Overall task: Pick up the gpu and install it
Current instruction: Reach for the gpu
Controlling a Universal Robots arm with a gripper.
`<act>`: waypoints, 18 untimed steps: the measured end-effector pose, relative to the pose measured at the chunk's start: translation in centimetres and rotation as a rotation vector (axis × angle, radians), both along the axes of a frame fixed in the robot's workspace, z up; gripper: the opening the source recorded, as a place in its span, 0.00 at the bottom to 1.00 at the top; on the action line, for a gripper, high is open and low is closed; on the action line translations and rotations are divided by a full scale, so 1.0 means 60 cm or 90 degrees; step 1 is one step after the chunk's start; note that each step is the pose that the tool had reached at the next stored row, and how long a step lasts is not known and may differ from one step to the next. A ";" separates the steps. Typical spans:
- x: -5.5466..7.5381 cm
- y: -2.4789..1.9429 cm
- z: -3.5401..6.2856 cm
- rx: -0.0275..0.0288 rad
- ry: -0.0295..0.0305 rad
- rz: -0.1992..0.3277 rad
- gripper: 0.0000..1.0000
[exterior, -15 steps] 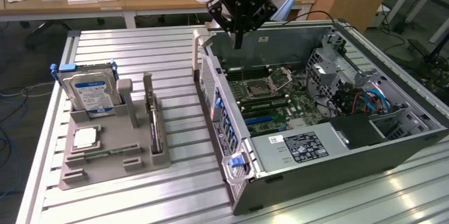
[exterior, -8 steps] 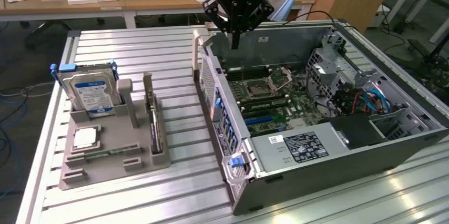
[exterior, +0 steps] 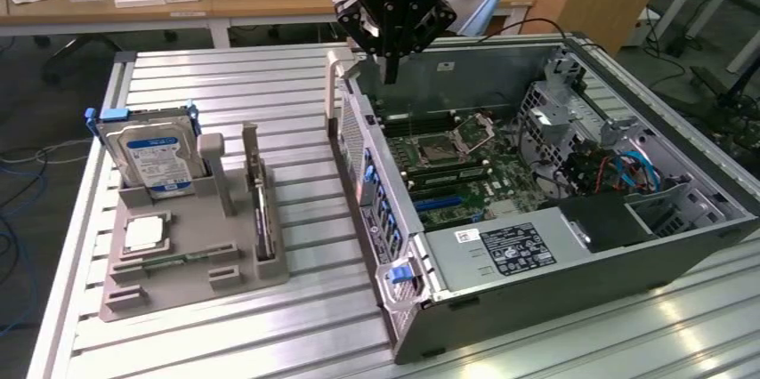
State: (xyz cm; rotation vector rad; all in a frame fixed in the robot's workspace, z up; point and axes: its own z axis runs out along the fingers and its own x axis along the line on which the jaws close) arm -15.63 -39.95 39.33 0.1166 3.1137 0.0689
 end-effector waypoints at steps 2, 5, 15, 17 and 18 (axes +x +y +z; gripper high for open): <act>-0.004 -0.0002 0.000 0.0000 0.0000 0.000 0.11; -0.011 -0.0004 0.000 0.0000 0.0000 0.000 0.11; -0.037 -0.0016 0.000 0.0000 0.0000 0.000 0.11; -0.043 -0.0019 0.000 0.0000 0.0000 0.000 0.11; -0.046 -0.0020 0.000 0.0000 0.0000 0.000 0.11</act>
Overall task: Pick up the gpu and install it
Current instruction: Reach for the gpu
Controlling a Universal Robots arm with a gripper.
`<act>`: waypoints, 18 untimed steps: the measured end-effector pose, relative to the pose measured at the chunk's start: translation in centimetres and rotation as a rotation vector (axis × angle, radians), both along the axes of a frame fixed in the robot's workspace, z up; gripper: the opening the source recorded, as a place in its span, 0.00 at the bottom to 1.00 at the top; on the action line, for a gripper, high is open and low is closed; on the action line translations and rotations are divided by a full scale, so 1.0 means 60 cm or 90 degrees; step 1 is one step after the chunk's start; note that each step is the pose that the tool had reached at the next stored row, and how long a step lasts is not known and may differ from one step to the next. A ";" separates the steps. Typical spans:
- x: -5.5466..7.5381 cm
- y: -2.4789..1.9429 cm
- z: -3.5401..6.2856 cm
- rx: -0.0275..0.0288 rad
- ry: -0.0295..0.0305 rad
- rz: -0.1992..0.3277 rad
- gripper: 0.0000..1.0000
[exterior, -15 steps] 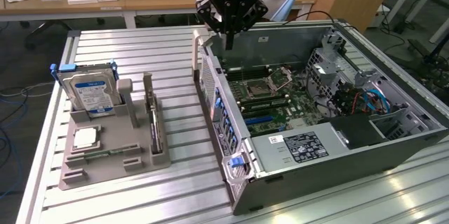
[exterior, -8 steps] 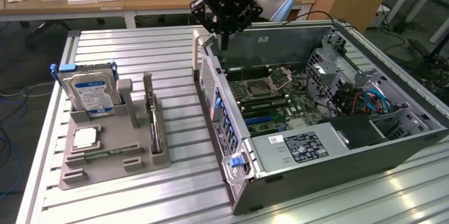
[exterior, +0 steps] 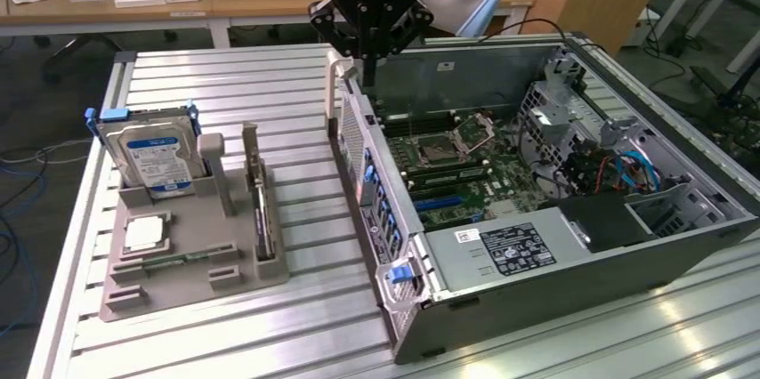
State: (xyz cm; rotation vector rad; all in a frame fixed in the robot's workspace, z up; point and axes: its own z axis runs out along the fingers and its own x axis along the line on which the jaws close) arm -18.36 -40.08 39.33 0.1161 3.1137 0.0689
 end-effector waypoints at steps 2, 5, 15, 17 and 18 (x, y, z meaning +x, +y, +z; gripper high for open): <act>-0.006 -0.0002 0.000 0.0000 0.0000 0.000 0.11; -0.015 -0.0004 0.000 0.0000 0.0000 0.000 0.11; -0.046 -0.0016 0.000 0.0000 0.0000 0.001 0.11; -0.054 -0.0019 0.000 0.0000 0.0000 0.003 0.11; -0.057 -0.0021 0.000 0.0000 0.0000 0.004 0.11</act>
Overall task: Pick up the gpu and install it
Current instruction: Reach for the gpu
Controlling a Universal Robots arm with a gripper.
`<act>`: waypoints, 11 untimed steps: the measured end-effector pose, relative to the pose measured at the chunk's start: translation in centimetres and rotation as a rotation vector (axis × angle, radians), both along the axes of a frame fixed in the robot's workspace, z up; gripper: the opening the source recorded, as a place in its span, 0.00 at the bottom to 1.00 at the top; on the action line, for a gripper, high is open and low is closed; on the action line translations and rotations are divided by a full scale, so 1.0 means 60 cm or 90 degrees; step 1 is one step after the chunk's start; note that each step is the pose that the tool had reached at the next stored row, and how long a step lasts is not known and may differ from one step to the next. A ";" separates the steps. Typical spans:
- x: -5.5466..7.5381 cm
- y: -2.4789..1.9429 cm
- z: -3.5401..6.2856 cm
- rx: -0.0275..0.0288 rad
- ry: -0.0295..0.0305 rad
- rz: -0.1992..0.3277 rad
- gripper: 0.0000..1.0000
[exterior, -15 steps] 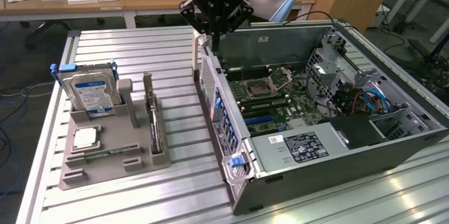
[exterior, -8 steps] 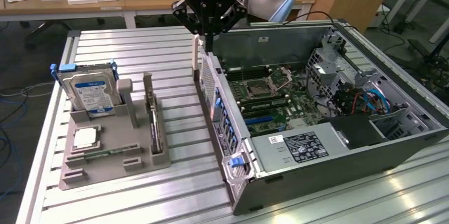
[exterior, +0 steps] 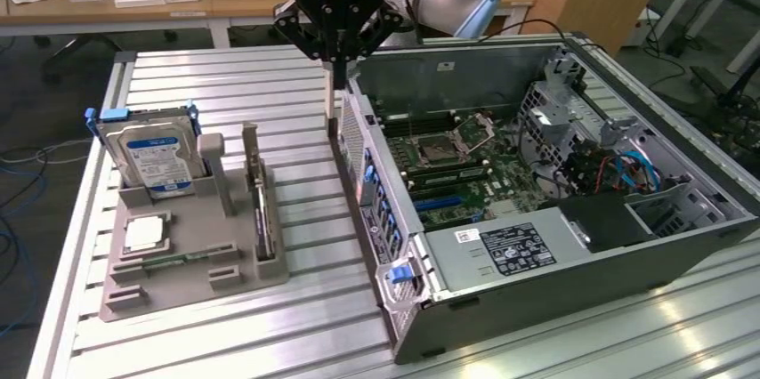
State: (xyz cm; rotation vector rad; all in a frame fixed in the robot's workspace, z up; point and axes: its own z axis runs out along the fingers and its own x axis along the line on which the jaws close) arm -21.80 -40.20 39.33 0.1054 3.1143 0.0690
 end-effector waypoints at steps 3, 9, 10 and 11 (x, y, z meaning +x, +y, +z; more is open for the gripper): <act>-0.008 -0.0004 0.000 0.0001 -0.0001 0.008 0.11; -0.018 -0.0009 0.000 0.0001 -0.0001 0.036 0.11; -0.020 -0.0009 0.000 0.0001 0.0000 0.040 0.11; -0.023 -0.0010 0.000 0.0001 0.0000 0.043 0.11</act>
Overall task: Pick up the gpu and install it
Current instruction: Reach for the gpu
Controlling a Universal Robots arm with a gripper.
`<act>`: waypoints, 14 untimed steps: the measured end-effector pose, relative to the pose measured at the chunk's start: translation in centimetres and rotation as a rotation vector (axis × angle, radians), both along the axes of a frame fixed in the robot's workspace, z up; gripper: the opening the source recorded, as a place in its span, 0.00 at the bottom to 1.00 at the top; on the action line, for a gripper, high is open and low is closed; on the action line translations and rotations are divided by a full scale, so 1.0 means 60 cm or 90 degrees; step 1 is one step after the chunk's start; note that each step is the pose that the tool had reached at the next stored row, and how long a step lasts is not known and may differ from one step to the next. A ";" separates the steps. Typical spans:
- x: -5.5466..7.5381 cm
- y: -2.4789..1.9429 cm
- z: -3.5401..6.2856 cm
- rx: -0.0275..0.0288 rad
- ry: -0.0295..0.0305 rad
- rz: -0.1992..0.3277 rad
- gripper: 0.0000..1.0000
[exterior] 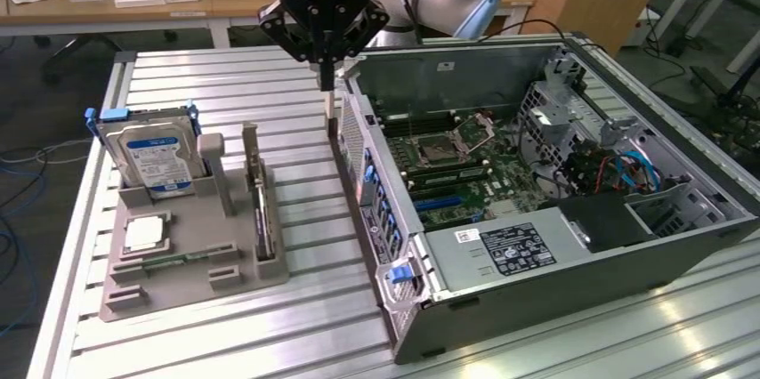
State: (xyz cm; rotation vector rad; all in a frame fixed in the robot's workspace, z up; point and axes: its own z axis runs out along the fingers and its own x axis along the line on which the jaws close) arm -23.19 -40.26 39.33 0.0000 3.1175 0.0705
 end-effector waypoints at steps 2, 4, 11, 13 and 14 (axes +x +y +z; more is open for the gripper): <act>-0.009 -0.0002 0.000 0.0000 0.0000 0.002 0.11; -0.017 -0.0004 0.000 0.0000 0.0000 0.004 0.11; -0.044 -0.0014 0.000 0.0000 0.0000 0.010 0.11; -0.053 -0.0018 0.000 0.0000 0.0000 0.011 0.11; -0.057 -0.0020 0.000 0.0000 0.0000 0.012 0.11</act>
